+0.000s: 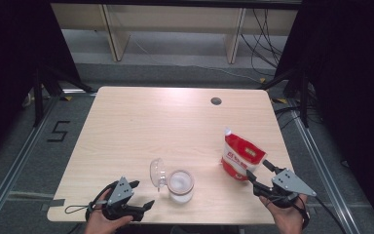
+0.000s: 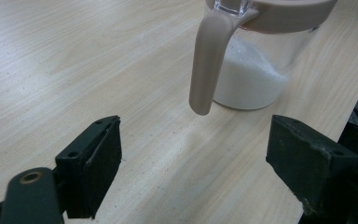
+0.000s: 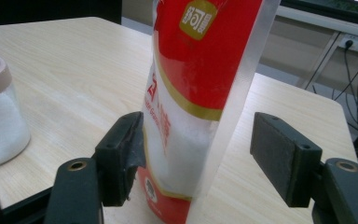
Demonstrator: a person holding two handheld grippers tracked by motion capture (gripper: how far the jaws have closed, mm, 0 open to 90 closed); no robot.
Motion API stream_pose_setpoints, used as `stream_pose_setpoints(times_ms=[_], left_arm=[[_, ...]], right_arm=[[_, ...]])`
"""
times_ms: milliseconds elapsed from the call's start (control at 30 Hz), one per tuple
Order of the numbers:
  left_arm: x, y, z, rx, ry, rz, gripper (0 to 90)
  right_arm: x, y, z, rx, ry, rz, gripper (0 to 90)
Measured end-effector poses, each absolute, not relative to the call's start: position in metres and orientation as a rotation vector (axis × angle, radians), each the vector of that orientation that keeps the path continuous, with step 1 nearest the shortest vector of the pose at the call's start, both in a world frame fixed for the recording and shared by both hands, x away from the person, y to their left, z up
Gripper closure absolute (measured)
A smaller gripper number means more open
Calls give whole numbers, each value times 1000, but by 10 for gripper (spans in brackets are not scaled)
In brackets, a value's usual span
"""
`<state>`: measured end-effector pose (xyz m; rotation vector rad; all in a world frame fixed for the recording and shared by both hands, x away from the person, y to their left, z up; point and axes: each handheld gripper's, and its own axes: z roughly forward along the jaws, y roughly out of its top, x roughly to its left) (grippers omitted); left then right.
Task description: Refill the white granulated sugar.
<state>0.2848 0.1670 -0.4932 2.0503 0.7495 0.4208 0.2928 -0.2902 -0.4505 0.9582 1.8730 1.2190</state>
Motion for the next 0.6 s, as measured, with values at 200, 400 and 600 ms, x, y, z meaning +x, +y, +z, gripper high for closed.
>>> stream_pose_setpoints(times_ms=[200,400,600], left_arm=[[283,165,-493,2016,788,399,177],[285,170,-490,2060,746,445,177],[283,167,-490,2019,779,417,177]], right_arm=[[283,-290,-452,982,1876,1200,345],[278,-291,-453,975,1870,1208,341],[272,-290,-455,971,1882,1189,329]])
